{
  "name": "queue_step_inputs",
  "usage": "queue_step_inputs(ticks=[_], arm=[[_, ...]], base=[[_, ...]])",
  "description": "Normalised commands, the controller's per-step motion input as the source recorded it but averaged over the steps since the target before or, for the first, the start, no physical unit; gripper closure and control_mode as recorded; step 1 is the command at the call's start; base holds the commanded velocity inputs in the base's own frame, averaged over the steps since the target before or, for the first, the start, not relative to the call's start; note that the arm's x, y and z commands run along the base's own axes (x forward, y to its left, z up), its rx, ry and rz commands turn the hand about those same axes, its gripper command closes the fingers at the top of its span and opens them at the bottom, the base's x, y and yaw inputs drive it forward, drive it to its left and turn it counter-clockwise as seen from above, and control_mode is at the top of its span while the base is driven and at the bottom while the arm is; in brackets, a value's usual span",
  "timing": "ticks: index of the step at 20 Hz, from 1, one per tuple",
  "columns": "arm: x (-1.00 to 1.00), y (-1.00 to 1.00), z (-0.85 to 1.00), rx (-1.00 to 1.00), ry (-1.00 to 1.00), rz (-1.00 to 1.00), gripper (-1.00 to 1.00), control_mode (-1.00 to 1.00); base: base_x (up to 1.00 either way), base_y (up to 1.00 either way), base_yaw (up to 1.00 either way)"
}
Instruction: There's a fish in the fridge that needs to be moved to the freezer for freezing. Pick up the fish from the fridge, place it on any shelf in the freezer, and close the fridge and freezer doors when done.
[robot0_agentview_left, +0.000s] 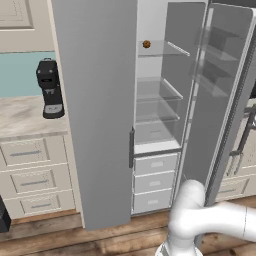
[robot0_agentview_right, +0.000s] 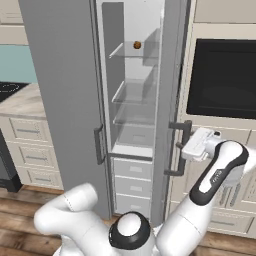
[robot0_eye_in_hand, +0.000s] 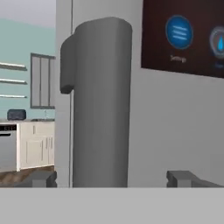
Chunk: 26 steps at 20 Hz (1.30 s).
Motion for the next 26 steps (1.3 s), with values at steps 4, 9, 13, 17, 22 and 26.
queue_step_inputs(ticks=[4,9,13,17,22,26], arm=[[-0.44,1.0,0.0,-0.21,0.02,0.04,-1.0,-1.0],[-0.14,1.0,-0.06,-0.14,0.09,-0.2,-1.0,-1.0],[0.0,0.99,-0.04,-0.02,0.06,-0.42,-1.0,-1.0],[0.12,0.86,-0.01,0.0,0.1,-0.55,-1.0,-1.0],[0.32,0.91,-0.01,0.0,0.21,-0.27,-1.0,-1.0],[0.61,1.0,0.0,-0.02,0.3,-0.05,-1.0,-1.0]], base=[[0.0,0.0,0.0],[0.0,0.0,0.0],[0.0,0.0,0.0],[0.0,0.0,0.0],[0.0,0.0,0.0],[0.0,0.0,0.0]])
